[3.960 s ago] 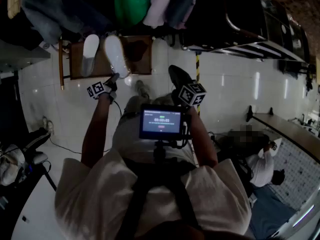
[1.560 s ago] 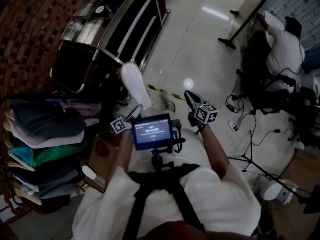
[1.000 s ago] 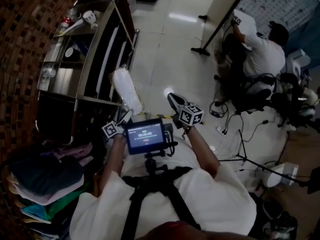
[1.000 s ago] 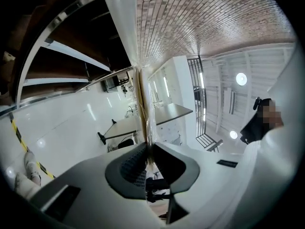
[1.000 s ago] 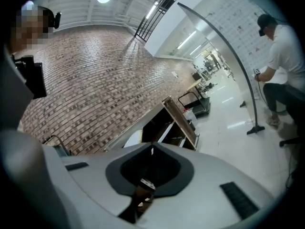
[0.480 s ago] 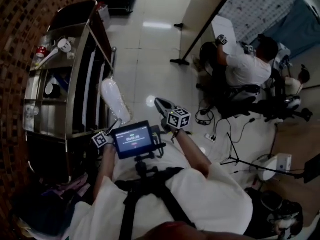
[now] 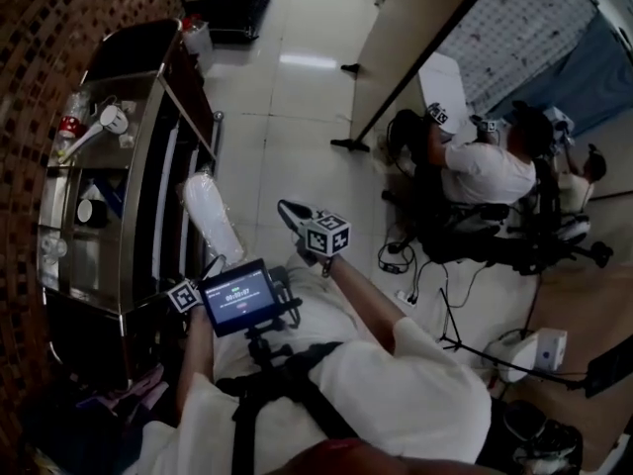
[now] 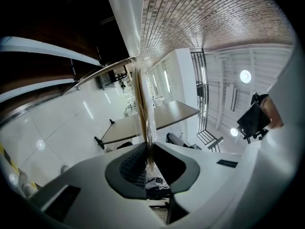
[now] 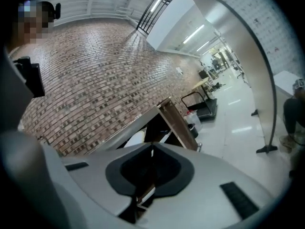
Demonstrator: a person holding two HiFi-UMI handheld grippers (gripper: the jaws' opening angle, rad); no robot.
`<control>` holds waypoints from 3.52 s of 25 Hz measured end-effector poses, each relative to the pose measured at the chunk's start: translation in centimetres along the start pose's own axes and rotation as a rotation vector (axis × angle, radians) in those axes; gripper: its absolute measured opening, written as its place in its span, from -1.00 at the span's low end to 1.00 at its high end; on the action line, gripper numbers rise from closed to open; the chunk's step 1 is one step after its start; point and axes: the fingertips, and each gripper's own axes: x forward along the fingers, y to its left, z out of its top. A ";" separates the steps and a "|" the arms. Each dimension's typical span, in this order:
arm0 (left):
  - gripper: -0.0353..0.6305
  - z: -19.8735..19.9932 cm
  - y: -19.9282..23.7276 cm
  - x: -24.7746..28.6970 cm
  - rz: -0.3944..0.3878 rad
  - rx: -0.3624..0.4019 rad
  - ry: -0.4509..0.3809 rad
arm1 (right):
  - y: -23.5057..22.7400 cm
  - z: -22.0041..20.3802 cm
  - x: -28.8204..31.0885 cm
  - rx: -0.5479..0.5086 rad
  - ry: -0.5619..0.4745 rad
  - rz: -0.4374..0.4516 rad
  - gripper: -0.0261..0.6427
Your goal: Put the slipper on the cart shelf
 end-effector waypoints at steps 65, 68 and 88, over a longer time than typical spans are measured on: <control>-0.76 2.8 7.5 -6.4 0.218 -0.281 -0.787 | 7.7 -1.4 21.7 -0.129 0.611 0.544 -0.85; -0.76 2.4 8.5 -6.5 0.218 -0.285 -0.791 | 7.3 -1.9 22.4 -0.181 0.647 0.542 -0.85; -0.76 5.3 7.3 -6.7 0.355 -0.299 -0.989 | 11.8 -0.3 29.6 -0.281 0.747 0.751 -0.85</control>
